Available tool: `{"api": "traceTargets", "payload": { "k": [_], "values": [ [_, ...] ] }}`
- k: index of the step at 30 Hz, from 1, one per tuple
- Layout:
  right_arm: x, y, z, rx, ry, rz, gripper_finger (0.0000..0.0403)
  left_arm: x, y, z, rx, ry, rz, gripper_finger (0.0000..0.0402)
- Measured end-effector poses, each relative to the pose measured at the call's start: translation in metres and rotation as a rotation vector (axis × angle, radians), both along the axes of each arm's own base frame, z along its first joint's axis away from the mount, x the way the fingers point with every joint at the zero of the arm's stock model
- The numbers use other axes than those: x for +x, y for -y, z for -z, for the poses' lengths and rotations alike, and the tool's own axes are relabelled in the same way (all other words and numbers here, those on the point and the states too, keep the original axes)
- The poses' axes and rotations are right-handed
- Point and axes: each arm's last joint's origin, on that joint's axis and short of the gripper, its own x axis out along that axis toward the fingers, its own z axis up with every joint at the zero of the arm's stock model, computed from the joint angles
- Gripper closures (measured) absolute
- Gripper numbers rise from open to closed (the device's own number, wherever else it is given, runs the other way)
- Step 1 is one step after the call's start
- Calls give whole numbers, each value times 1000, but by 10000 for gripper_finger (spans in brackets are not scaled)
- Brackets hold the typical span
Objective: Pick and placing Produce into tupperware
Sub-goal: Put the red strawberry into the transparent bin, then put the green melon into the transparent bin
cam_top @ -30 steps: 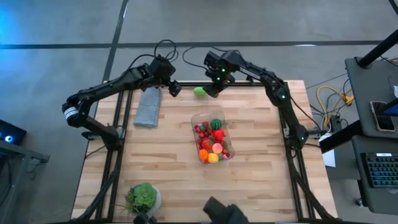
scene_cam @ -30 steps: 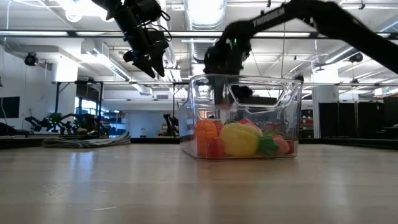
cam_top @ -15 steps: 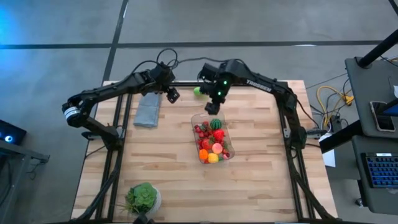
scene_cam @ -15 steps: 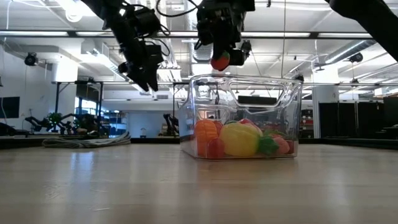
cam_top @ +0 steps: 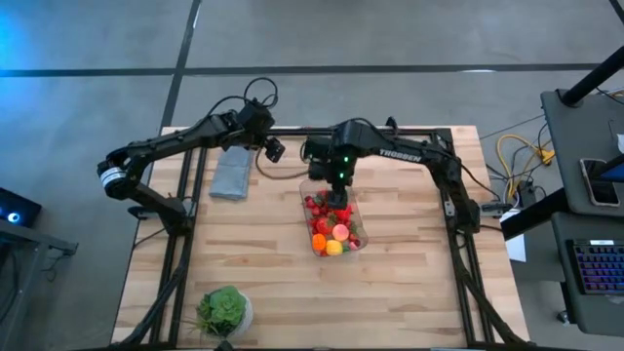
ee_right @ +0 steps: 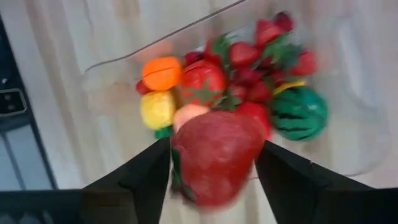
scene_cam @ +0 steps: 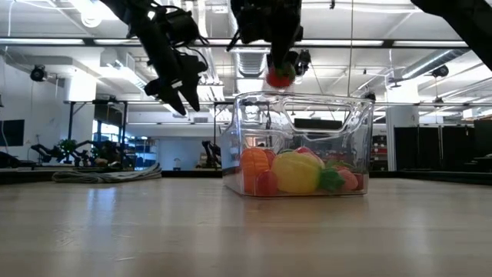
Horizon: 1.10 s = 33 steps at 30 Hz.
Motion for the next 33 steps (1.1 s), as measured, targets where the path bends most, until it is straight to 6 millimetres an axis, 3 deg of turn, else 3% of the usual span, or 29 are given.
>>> {"api": "traceTargets", "payload": {
  "k": [8, 13, 18, 23, 27, 33],
  "values": [
    [-3, -22, -15, -115, 43, -15, 90, 4, 6, -1, 0, 4, 26, 151],
    [-20, -21, -44, -301, 108, 146, 59, 8, 10, -1, 5, 13, 48, 151],
    [-67, -19, -102, -485, 262, 464, 49, 17, 10, -7, 2, 143, 80, 151],
    [-121, -26, -140, -450, 384, 669, 49, 40, -3, -2, 39, 196, 148, 151],
    [-157, -31, -148, -462, 409, 799, 49, 66, -20, 18, 25, 115, 204, 151],
    [-189, -34, -136, -456, 385, 902, 49, 99, -54, 42, -47, -54, 234, 151]
  ]
}}
